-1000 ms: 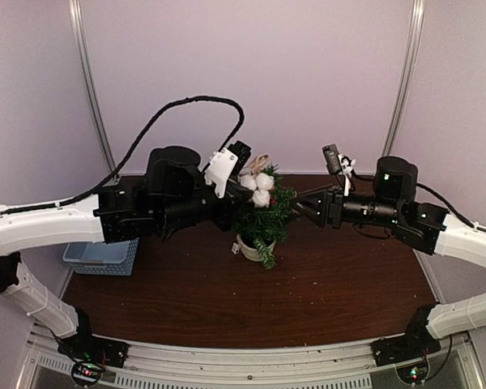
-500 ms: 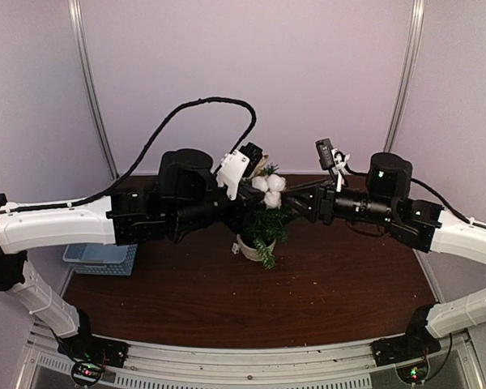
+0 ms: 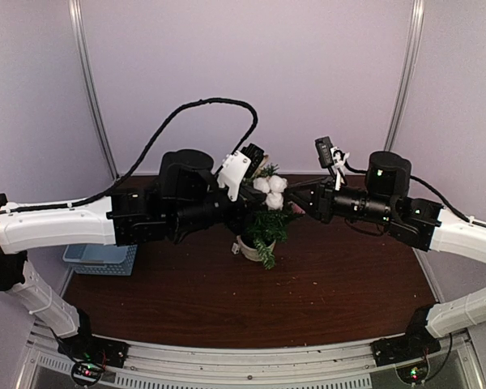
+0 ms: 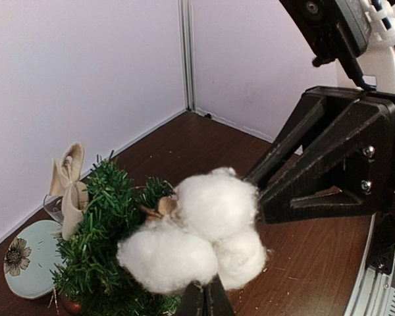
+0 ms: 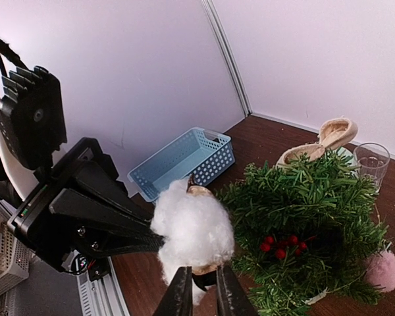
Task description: Decorate the small christmas tree
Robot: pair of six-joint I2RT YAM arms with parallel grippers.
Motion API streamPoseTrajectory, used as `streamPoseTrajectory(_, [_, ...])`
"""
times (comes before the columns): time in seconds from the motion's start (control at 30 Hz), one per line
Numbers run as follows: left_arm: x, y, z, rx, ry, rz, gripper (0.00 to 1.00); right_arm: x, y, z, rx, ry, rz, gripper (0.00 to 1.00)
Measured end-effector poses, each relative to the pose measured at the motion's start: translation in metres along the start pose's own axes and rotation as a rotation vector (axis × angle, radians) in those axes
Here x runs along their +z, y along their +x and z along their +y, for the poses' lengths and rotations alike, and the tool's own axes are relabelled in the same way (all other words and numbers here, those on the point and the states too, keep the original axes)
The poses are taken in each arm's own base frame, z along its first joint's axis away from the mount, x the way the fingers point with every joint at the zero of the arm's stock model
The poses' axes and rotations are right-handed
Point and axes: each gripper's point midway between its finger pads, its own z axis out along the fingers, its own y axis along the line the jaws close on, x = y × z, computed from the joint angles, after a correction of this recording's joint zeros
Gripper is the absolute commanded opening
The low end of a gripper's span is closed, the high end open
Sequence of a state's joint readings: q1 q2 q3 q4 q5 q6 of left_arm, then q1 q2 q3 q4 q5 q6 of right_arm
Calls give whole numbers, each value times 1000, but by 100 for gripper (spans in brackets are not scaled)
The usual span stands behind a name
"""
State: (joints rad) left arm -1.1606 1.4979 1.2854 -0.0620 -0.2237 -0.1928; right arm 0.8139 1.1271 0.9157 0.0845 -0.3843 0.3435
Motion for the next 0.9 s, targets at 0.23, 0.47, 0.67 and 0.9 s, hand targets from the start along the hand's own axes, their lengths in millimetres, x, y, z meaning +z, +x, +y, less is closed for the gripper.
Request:
streamPoseTrajectory(0.23, [0, 0, 0, 0, 0, 1, 3, 0, -1, -2, -4, 15, -4, 0])
streamPoseTrajectory(0.47, [0, 0, -3, 4, 12, 1, 69, -1, -3, -6, -4, 37, -12, 0])
streamPoseTrajectory(0.67, [-3, -2, -1, -12, 1, -6, 98, -6, -9, -14, -4, 72, -40, 0])
streamPoseTrajectory(0.9, [-33, -32, 11, -35, -32, -86, 98, -24, -23, -49, 35, 153, -135, 0])
